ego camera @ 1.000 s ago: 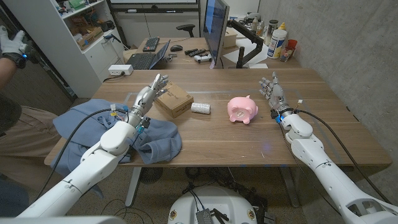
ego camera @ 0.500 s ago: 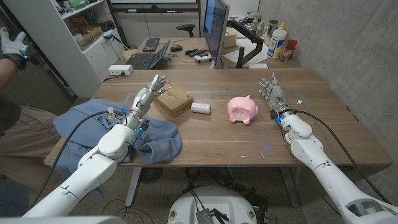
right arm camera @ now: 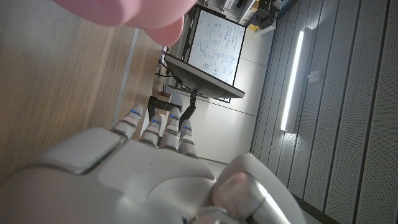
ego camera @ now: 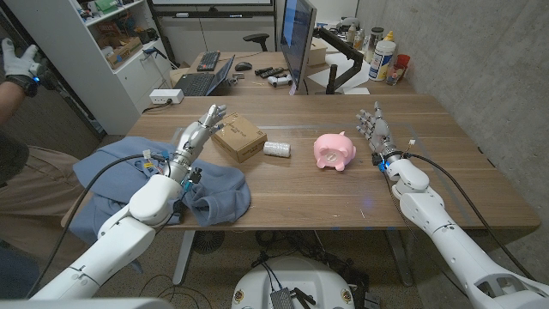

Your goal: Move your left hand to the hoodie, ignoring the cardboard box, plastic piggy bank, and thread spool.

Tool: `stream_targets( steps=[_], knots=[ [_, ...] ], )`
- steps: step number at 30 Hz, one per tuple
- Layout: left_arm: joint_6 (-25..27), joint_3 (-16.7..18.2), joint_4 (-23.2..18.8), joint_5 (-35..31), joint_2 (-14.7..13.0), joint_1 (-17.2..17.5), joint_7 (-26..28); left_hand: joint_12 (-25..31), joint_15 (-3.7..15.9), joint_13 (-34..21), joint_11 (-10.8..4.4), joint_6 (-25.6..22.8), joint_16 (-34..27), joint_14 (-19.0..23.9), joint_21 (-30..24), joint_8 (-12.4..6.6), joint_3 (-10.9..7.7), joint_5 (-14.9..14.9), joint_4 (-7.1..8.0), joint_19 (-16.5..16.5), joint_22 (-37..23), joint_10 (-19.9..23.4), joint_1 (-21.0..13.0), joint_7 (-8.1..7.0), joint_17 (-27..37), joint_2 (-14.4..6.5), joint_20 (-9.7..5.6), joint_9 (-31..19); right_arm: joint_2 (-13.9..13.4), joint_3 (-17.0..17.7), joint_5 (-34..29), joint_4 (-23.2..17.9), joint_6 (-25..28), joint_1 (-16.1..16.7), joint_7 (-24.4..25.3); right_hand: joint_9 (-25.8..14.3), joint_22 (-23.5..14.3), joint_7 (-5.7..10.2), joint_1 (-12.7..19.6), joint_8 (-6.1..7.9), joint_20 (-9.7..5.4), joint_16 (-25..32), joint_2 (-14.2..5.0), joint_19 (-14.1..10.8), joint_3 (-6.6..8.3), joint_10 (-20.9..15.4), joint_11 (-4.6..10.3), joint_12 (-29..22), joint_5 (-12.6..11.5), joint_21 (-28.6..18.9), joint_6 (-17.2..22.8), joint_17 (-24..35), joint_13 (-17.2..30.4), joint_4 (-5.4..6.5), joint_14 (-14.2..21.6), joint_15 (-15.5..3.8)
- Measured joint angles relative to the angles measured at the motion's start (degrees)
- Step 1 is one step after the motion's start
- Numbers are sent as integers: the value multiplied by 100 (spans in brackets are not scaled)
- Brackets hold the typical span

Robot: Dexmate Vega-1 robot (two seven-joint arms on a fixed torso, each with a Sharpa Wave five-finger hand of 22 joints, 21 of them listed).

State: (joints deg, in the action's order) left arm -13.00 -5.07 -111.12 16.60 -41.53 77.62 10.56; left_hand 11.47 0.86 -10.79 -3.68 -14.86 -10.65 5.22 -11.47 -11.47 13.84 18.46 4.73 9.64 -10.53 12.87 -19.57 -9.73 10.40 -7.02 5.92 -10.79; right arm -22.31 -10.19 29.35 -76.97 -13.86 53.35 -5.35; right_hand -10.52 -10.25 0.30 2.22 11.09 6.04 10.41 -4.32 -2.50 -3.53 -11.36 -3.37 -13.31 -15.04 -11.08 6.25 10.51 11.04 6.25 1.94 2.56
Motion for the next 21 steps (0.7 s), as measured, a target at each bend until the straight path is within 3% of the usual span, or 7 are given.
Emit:
stream_targets(
  steps=[21],
  knots=[
    [496,564,-713,-876,183,736,161,0,10,0,0,-20,0,-44,0,0,0,0,0,-8,0,0,-1,-21,1,1,-8,0,-26,49,40,-74,-30,44,-41,0,0,0,0,0,0,0,0,0,0,0,0,0,0,0,0,0,0,0,0,0]
  ],
)
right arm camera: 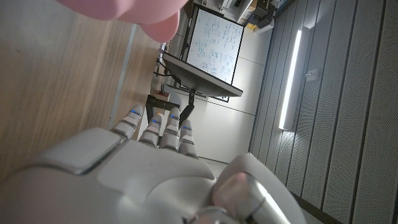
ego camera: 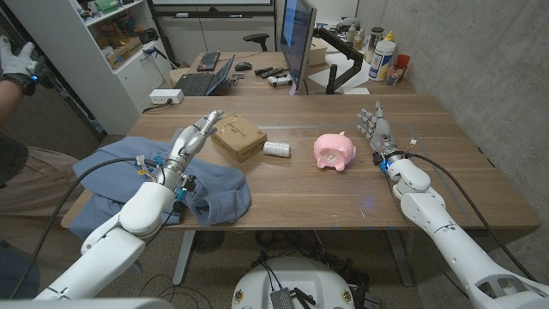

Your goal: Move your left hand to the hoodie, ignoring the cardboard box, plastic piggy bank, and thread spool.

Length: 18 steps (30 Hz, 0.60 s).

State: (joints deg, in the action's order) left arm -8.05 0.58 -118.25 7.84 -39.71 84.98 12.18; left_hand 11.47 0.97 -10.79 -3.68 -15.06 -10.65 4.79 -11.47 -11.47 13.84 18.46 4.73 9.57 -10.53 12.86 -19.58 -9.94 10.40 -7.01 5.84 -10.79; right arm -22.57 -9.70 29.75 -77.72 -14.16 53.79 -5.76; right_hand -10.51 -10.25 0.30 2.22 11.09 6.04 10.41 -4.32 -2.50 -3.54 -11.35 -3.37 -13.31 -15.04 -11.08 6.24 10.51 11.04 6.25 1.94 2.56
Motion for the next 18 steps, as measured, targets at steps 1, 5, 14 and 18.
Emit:
stream_targets(
  steps=[1,5,14,18],
  knots=[
    [39,54,-54,-76,32,62,0,0,0,0,0,-1,0,0,0,0,0,0,0,0,0,0,-15,1,0,15,0,0,-4,2,2,-4,-1,5,0,0,0,0,0,0,0,0,0,0,0,0,0,0,0,0,0,0,0,0,0,0],
    [87,159,-162,-189,97,187,-6,0,0,0,0,-21,0,0,0,0,0,0,0,0,0,0,-24,21,0,24,0,0,-18,12,7,-37,-2,24,0,0,0,0,0,0,0,0,0,0,0,0,0,0,0,0,0,0,0,0,0,0],
    [229,387,-402,-597,279,429,-60,-79,113,0,-144,-72,27,-181,7,0,0,0,0,-115,0,-290,-67,10,0,22,-50,0,-45,27,12,-97,-28,67,16,0,0,-61,0,0,-21,0,0,21,0,-103,102,-44,0,0,165,0,0,0,-40,-85],
    [288,480,-494,-768,336,512,-133,-116,91,0,-149,-72,49,-294,28,0,0,0,0,-195,0,-457,-86,11,1,2,-30,0,-58,27,12,-117,-41,77,23,0,0,-61,0,0,-21,0,0,21,0,-89,89,-44,0,0,165,0,0,0,-40,-84]
  ],
)
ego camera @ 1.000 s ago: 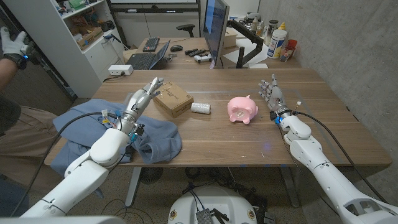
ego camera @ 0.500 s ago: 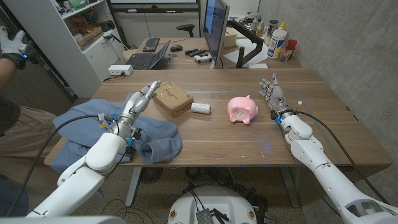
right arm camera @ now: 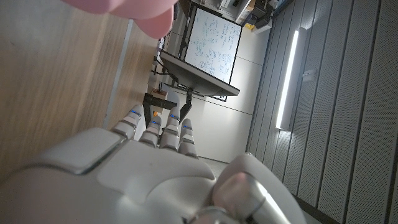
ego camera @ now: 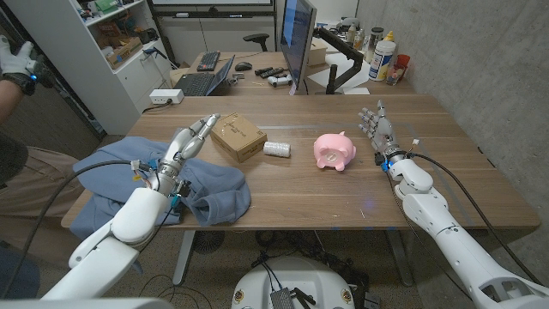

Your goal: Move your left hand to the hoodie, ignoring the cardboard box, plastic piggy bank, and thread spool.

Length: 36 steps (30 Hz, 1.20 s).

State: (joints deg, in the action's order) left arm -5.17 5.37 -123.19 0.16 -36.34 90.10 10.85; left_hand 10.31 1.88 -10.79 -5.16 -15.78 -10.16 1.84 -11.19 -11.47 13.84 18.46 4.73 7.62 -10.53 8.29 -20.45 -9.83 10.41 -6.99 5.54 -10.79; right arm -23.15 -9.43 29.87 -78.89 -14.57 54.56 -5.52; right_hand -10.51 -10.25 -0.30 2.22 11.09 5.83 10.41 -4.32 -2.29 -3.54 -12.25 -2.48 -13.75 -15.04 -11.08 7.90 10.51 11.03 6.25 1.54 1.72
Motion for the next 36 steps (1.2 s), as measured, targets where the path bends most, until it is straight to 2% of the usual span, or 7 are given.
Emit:
stream_targets(
  steps=[7,8,18,36],
  knots=[
    [20,163,-175,-59,101,134,-23,0,13,0,23,20,0,-80,0,0,-16,0,-16,-51,0,-38,-3,7,0,-4,-11,0,-5,0,-5,-4,-18,1,4,0,0,43,0,0,0,0,0,0,0,9,-9,0,0,0,-43,0,0,0,0,0],
    [116,176,-192,-291,109,146,-171,0,-7,0,23,44,0,-101,0,0,-24,0,-23,-75,0,-38,-3,1,0,-4,13,0,-19,-2,-6,-5,-20,-1,4,0,0,42,0,0,0,0,0,0,0,22,-22,0,0,0,-43,0,0,0,0,0],
    [333,460,-489,-579,261,405,-418,0,-39,0,72,97,22,-226,39,25,-24,0,-23,-174,0,-133,-3,8,0,-4,-11,0,-35,-20,-22,4,-21,-25,-5,0,0,42,0,0,0,0,0,0,0,40,-40,0,0,0,-43,0,0,0,-11,-10],
    [549,802,-811,-1160,630,678,-676,0,-45,0,46,136,22,-305,39,46,-24,0,-23,-244,0,-220,-3,-31,0,-4,-2,0,-49,-51,-51,45,-24,-81,-67,0,0,42,0,0,-21,0,0,20,0,39,-39,0,0,0,-42,-12,0,0,-32,12]
  ],
)
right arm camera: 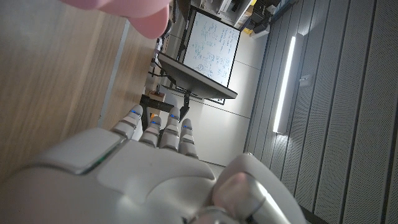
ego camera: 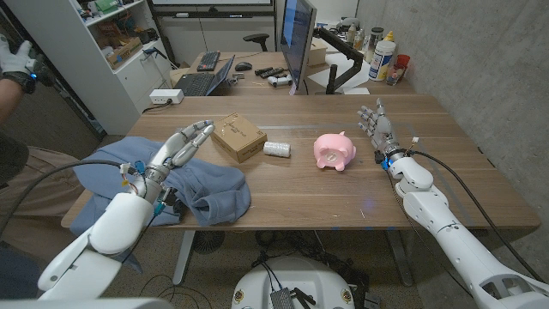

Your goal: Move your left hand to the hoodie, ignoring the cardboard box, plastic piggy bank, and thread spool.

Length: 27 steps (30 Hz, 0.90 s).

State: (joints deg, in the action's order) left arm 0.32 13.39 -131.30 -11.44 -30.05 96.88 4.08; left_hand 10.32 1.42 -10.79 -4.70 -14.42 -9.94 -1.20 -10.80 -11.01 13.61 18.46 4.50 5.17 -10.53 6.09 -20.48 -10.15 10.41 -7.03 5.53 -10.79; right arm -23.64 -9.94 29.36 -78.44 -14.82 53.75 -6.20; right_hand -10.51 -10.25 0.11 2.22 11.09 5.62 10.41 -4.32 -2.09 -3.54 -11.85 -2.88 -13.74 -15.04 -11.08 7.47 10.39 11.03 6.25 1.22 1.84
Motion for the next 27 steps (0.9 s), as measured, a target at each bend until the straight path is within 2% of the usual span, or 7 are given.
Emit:
stream_targets(
  steps=[4,5,9,27],
  knots=[
    [0,74,-68,0,99,49,0,0,19,0,0,0,0,-19,0,0,0,0,0,0,9,0,0,0,0,0,0,0,0,0,-22,0,-6,0,-1,0,0,0,0,0,0,0,0,0,0,0,0,0,0,0,0,0,0,0,0,0],
    [86,92,-84,-287,128,62,-69,0,19,0,0,0,0,-19,0,0,0,0,0,0,14,0,0,0,0,0,0,0,-1,-32,-29,32,-6,-35,-1,0,0,0,0,0,0,0,0,0,0,0,0,0,0,0,0,0,0,0,0,0],
    [171,154,-138,-435,233,95,-111,0,19,0,0,0,0,-19,0,0,0,0,0,0,14,0,0,0,0,0,0,0,-1,-46,-52,40,-7,-50,8,0,0,0,0,0,0,0,0,0,0,0,0,0,0,0,0,0,0,0,0,0],
    [215,481,-202,-466,545,196,-385,31,-10,0,0,-1,0,-48,0,-1,0,0,0,-30,14,1,0,0,0,0,31,0,-12,-130,-328,36,-59,-71,203,0,0,0,0,0,0,0,0,0,0,0,0,0,0,0,0,1,0,0,1,0]
  ],
)
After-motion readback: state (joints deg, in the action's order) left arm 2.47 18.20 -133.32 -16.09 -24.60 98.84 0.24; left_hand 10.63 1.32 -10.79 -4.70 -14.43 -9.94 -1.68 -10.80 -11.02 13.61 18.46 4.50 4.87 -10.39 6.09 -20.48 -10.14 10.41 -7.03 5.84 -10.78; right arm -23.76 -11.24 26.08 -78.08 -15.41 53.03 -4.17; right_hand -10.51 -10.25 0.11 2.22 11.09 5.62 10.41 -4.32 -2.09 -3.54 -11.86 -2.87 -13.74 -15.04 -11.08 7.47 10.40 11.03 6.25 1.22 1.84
